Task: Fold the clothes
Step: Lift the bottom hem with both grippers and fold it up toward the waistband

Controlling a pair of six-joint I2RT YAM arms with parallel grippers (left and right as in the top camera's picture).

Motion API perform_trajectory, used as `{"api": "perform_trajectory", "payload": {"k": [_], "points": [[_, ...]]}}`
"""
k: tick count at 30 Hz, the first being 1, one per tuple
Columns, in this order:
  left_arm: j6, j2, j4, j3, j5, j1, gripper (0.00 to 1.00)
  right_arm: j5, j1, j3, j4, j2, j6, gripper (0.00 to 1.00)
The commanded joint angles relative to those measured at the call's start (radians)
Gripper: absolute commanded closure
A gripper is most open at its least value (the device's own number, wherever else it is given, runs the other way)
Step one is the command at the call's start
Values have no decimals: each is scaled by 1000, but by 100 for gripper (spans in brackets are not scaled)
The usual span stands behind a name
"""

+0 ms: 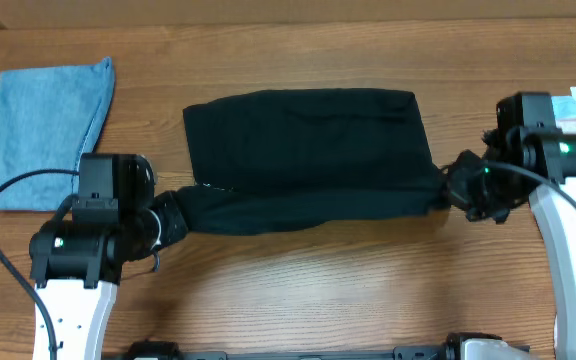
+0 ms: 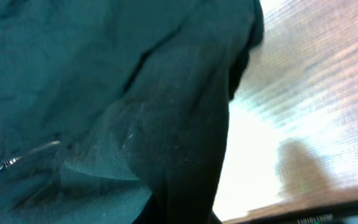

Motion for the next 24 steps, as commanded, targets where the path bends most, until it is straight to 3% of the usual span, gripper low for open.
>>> {"api": "perform_trajectory", "payload": {"k": [1,4,10,23,24], "points": [[41,99,60,56,-12,4,96,36,24,148,26,134,-34,96],[45,291,98,172,-19,4,96,37,55,240,130,210,-45,96],[75,565,133,422,-80,4,96,65,65,242,386,283,-47,96],[128,866,541,440,-111,4,96,66,122,242,739,659,-48,96],[128,875,551,440,-111,4,92,66,122,242,755,674,-48,96]]}}
